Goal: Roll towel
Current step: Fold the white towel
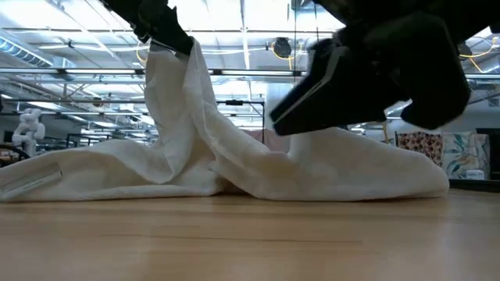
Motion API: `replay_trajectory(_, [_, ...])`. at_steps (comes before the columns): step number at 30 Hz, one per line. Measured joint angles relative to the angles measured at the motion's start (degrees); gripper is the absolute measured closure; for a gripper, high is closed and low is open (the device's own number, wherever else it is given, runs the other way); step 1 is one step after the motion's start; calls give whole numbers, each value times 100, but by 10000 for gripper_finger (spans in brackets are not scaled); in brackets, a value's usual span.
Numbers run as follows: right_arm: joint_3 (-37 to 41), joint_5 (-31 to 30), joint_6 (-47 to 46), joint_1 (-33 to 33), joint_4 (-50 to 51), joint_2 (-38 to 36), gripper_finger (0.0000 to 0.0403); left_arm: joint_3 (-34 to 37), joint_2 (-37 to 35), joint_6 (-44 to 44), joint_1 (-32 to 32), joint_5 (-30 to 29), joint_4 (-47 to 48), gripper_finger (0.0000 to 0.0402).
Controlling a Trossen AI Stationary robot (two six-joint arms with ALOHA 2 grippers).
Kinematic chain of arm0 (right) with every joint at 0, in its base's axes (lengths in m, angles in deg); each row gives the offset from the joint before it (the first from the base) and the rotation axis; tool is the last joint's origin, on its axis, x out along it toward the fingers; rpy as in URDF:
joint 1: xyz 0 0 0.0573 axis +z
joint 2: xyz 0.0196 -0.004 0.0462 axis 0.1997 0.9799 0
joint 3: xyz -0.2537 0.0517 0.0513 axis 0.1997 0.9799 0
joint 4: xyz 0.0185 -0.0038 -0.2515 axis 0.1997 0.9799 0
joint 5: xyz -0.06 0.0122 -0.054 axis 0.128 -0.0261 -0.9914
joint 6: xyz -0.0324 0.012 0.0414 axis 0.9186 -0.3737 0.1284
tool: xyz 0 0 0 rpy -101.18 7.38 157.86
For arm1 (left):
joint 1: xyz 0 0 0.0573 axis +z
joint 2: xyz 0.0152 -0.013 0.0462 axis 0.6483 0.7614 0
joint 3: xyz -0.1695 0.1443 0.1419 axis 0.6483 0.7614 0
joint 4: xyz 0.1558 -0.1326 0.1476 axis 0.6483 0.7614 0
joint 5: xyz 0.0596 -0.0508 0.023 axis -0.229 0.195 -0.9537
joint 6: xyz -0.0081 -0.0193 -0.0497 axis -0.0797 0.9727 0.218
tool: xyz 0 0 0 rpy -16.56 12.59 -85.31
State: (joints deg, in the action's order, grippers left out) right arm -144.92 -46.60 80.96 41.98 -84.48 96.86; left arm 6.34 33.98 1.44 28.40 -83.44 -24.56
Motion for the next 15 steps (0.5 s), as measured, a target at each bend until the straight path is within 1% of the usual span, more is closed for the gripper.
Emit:
replay_trajectory(3, [-467, -198, 194, -7, 353, 402, 214, 0, 0, 1, 0, 3, 3, 394])
replay_trajectory(5, [-781, -527, 165, -52, 745, 628, 214, 0, 0, 2, 0, 4, -1, 394])
replay_trajectory(9, [-1243, -1158, -302, -188, 1879, 932, 227, 0, 0, 5, 0, 27, -3, 394])
replay_trajectory(12, [-1540, -1358, -673, -259, 2702, 935, 264, 0, 0, 2, 0, 55, 13, 394])
replay_trajectory(15, [-1756, -1296, -791, -318, 3457, 836, 333, 0, 0, 2, 0, 76, 19, 394])
